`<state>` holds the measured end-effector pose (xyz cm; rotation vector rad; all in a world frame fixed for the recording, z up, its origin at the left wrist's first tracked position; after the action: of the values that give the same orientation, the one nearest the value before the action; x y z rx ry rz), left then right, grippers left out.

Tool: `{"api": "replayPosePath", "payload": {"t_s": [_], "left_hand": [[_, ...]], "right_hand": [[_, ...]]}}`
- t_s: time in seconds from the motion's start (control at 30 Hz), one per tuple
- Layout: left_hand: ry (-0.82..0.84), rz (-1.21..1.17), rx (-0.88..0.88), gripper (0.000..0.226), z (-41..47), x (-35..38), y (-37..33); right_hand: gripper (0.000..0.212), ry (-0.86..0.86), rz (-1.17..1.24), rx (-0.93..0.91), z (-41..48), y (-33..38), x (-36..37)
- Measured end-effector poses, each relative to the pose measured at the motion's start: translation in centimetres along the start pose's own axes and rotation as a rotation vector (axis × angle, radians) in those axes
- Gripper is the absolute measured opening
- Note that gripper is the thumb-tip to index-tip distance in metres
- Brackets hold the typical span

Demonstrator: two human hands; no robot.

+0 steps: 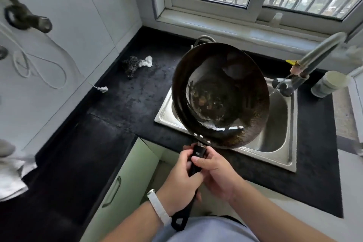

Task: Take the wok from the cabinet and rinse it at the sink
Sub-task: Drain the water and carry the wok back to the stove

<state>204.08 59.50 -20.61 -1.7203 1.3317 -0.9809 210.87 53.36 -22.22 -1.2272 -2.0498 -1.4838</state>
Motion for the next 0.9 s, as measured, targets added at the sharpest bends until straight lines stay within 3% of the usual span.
{"api": "replayPosePath", "payload": {"t_s": [0.3,0.53,0.73,0.9], "left_hand": [[-0.249,-0.166,0.054,0.033,-3.9,7.5,1.9],[-0.406,-0.206,0.131,0.028,-8.4,12.2,1.8],[-0.538,-0.212,0.178,0.031,-12.6,14.1,2.0],[-0.617,-0.218,0.216,0.032,-15.5,14.4,3.2]], "right_hand": [[0.034,0.095,-0.124,0.045,-6.7,-0.4,-0.4],[0.047,0.24,-0.144,0.117,-11.0,-1.4,0.9],[0.039,0.342,-0.149,0.156,-13.0,-3.2,3.1],[0.048,0.42,-0.208,0.206,-14.0,-4.8,5.3]]}}
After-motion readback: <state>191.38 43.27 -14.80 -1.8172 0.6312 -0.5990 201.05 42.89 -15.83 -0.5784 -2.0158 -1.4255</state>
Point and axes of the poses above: each hand's wrist, its own z-axis towards the middle knuckle, its own x-axis out of the palm, y = z × x, the point moved 6 cm from there along z, towards the middle knuckle, and after that the axes turned 14 degrees about y, right-handed, at the moved point
